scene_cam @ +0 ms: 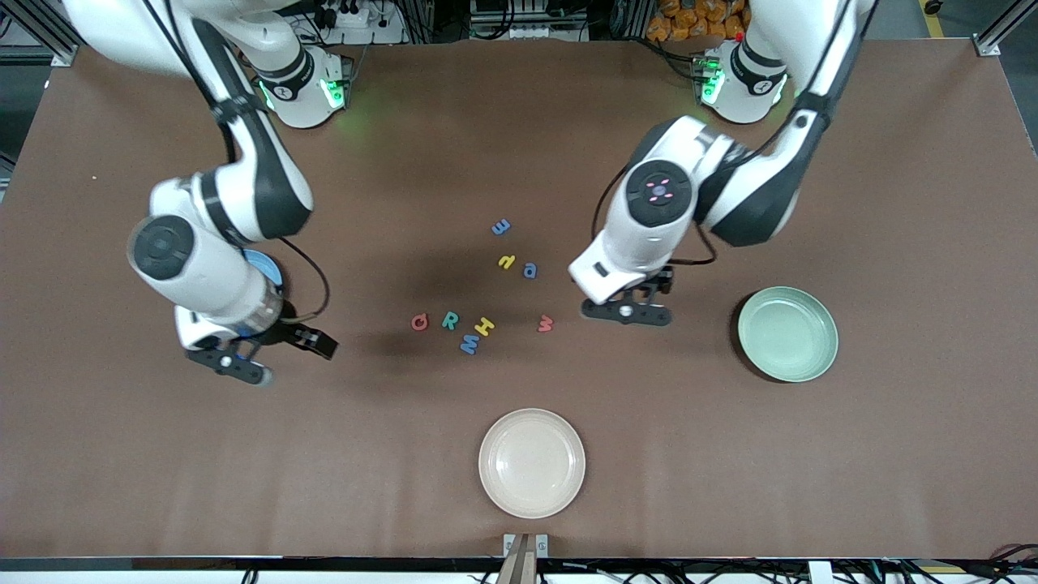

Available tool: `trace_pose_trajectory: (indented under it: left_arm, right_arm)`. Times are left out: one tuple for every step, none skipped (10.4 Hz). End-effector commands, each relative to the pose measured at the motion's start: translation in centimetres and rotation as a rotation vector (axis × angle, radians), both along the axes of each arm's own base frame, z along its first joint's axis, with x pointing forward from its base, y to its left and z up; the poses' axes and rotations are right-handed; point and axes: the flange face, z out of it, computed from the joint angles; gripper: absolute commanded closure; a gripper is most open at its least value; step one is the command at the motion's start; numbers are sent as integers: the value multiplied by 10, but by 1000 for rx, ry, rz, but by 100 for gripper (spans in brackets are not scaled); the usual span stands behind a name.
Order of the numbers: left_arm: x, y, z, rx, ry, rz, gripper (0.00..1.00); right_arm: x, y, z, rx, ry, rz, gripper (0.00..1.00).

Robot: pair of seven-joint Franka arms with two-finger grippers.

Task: Sort uppercase to blue plate, lowercase to green plate
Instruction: 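Move the right gripper and the left gripper toward the foam letters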

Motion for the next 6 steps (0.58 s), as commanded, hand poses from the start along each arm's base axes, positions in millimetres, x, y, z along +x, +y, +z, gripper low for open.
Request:
trace_pose_trajectory:
  left_arm:
    - [0, -30, -51, -18, -28, -3, 0]
    - [-3, -42, -71, -37, -45, -19, 0]
    - [-8, -54, -93, -41, -59, -37, 0]
    - [-11, -61, -113, -28, -81, -55, 0]
    - [-17, -71, -131, -16, -98, -82, 0]
    - [-20, -80, -145, -18, -111, -97, 0]
  right_arm:
    - [1, 31, -52, 27, 21, -35, 0]
    - [-6, 51, -77, 35, 18, -44, 0]
    - [-18, 65, -99, 51, 1, -26, 0]
    - [-35, 80, -113, 74, -9, 2, 0]
    - [-45, 87, -123, 79, -7, 18, 0]
    - [-53, 100, -132, 86, 12, 35, 0]
